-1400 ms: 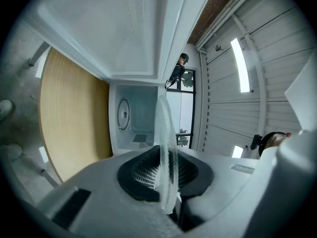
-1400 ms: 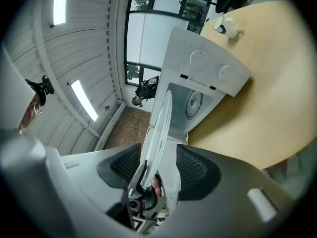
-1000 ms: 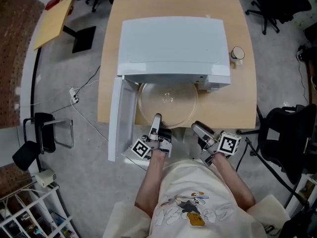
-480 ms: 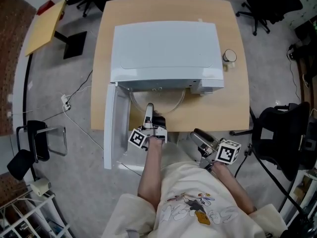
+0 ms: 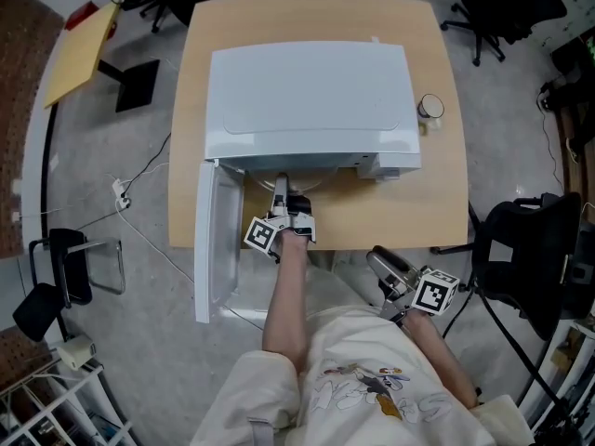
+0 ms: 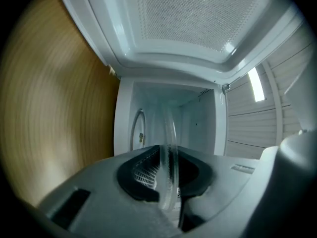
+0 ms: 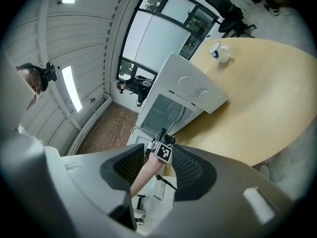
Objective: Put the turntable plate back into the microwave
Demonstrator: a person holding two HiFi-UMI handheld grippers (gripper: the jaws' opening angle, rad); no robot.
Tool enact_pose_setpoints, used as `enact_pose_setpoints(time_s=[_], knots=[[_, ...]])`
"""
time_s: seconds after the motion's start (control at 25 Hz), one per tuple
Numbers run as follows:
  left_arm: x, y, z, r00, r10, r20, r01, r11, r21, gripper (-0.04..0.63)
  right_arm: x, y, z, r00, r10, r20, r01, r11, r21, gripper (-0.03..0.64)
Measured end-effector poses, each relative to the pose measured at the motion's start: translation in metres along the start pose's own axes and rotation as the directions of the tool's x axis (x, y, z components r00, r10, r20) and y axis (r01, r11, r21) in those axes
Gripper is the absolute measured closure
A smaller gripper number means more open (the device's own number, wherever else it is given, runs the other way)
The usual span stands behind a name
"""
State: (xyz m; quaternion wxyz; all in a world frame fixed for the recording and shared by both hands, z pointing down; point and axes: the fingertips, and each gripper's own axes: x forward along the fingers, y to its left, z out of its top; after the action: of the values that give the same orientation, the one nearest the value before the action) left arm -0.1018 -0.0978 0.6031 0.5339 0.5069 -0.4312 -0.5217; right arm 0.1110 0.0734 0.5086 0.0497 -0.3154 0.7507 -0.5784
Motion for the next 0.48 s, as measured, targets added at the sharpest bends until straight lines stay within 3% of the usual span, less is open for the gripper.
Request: enact_pose_setpoints(time_s=[0.48], knots=[[0.035, 0.013, 0.009, 0.999, 0.034, 0.004, -0.034, 0.999, -0.007, 0.557, 0.014, 0.004, -0.004, 1.000, 0.000, -0.014, 0.000, 1.000, 0.004, 0.436]])
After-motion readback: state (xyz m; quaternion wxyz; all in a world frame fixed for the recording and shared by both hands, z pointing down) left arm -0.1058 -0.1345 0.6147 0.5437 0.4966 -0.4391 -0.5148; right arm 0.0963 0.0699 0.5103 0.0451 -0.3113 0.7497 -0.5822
